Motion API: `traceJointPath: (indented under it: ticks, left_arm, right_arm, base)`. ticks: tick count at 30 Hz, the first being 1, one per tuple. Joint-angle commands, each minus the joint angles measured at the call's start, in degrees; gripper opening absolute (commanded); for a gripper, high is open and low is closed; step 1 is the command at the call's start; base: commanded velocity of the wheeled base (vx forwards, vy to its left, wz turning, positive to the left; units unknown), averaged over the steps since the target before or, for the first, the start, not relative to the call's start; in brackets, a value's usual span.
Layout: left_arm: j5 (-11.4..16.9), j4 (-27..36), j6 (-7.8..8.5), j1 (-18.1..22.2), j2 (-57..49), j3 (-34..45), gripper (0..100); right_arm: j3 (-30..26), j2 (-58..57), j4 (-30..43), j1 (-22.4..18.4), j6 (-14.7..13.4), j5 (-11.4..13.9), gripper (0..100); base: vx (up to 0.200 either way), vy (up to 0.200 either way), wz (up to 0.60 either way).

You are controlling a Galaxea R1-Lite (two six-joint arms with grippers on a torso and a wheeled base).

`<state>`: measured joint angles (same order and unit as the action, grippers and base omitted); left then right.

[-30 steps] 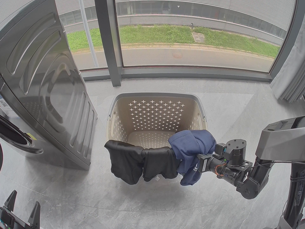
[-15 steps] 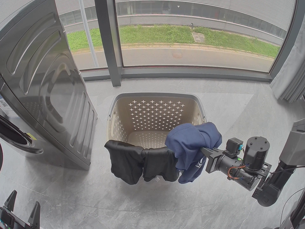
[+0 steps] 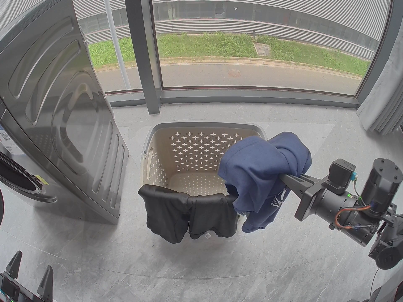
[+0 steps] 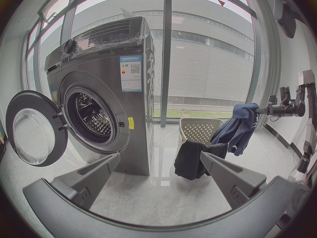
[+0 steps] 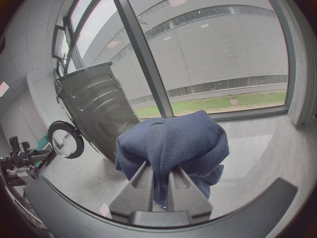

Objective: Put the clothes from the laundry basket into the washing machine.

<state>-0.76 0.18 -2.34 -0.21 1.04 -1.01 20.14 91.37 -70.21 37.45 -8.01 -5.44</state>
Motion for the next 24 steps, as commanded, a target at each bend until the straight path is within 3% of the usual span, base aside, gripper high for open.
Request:
traceJointPath:
  ticks: [1, 5, 11, 24]
  left_arm:
    - [0.0, 0.0, 0.06, 0.0, -0.6, 0.8, 100]
    - [0.0, 0.0, -0.03, 0.0, -0.6, 0.8, 100]
    - [0.0, 0.1, -0.03, 0.0, -0.6, 0.8, 100]
    - [0.0, 0.1, -0.03, 0.0, -0.6, 0.7, 100]
  right_arm:
    - [-0.4, -5.7, 0.6, 1.9, 0.1, -0.1, 0]
    - [0.0, -5.3, 0.1, 1.9, 0.1, 0.1, 0]
    - [-0.4, -5.4, 0.0, 2.4, 0.0, 0.2, 0]
    - [-1.6, -5.3, -0.3, 2.8, -0.6, 1.2, 0]
  base:
    - [-0.200, 0.000, 0.00]
    - [-0.200, 0.000, 0.00]
    - [0.000, 0.000, 0.00]
    - [0.000, 0.200, 0.00]
